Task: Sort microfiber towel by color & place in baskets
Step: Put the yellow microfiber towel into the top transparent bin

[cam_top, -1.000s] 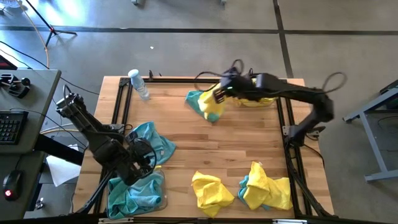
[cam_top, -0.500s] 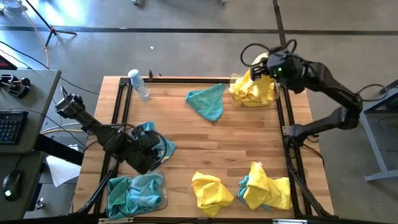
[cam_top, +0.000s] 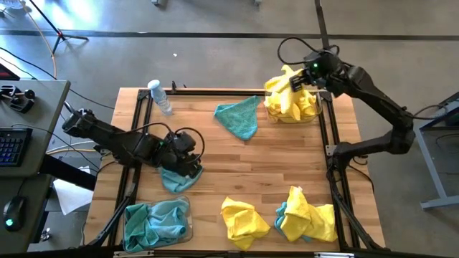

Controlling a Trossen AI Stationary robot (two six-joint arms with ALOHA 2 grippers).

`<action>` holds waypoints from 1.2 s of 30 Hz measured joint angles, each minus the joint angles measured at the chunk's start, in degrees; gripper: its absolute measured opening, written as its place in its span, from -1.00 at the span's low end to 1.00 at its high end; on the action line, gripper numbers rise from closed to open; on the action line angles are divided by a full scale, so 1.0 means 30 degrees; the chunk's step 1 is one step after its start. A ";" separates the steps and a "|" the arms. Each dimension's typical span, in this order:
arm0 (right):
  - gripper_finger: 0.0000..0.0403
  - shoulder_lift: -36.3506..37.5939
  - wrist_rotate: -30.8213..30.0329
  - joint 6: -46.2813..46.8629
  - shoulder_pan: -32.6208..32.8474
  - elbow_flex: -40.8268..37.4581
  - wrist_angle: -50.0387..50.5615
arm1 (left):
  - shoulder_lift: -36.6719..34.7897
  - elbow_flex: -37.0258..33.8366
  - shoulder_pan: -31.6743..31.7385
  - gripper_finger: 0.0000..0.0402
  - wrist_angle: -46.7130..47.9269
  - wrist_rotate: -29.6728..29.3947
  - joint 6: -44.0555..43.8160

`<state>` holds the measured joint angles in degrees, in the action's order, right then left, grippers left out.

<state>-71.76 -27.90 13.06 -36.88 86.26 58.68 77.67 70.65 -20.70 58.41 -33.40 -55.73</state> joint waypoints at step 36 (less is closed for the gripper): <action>-0.95 -0.8593 0.8349 -0.1306 -0.3840 -0.8133 -0.8618 | 0.0000 0.0000 0.3600 -0.27 -0.2001 0.1085 0.0118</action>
<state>-97.54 -2.85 9.15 -48.40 61.86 32.82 77.67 70.65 -9.90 52.40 -30.14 -55.37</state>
